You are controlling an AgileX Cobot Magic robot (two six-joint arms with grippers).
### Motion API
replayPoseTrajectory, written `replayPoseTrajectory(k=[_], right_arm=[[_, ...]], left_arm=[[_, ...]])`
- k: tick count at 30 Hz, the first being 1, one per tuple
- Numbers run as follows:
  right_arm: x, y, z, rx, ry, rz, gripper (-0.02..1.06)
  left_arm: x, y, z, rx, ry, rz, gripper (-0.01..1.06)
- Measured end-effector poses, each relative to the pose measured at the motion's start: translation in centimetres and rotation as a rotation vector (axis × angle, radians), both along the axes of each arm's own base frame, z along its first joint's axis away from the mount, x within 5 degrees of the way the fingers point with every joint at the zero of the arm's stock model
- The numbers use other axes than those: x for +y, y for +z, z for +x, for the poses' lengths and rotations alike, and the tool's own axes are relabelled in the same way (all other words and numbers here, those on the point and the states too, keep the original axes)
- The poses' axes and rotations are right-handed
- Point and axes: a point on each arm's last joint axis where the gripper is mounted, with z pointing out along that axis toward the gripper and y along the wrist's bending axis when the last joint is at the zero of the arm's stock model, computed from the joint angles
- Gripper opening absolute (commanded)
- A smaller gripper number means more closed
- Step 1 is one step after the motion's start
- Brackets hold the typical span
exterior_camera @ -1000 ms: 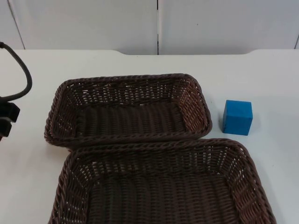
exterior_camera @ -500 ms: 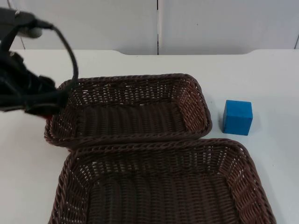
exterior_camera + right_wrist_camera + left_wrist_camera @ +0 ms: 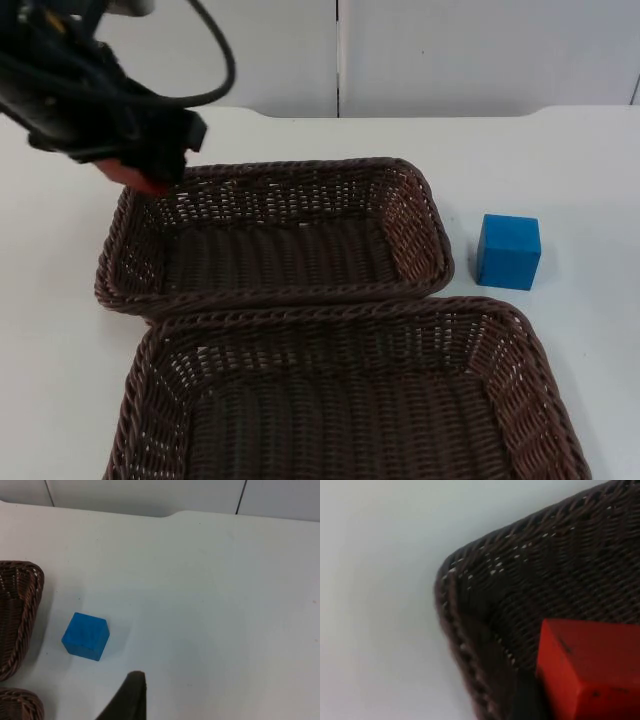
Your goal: Pick up one cube with the left hand and place it into the upper basket. Pick up one cube with the right hand and place it into the lower basket.
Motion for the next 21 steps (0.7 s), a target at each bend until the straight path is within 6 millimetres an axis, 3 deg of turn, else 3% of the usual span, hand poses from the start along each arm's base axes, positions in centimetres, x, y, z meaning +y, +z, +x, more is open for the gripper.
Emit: replayPoseTrajectory(k=[10,21], right_arm=[[0.0,0.0,0.0,0.0,0.0,0.0,1.05],[0.0,0.0,0.0,0.0,0.0,0.0,1.05]], left_arm=[[-3.5,-3.2,3.1,0.089,-0.075,0.028,0.0],[-6.1,-6.5,4.3,0.136,-0.142,0.054,0.0]])
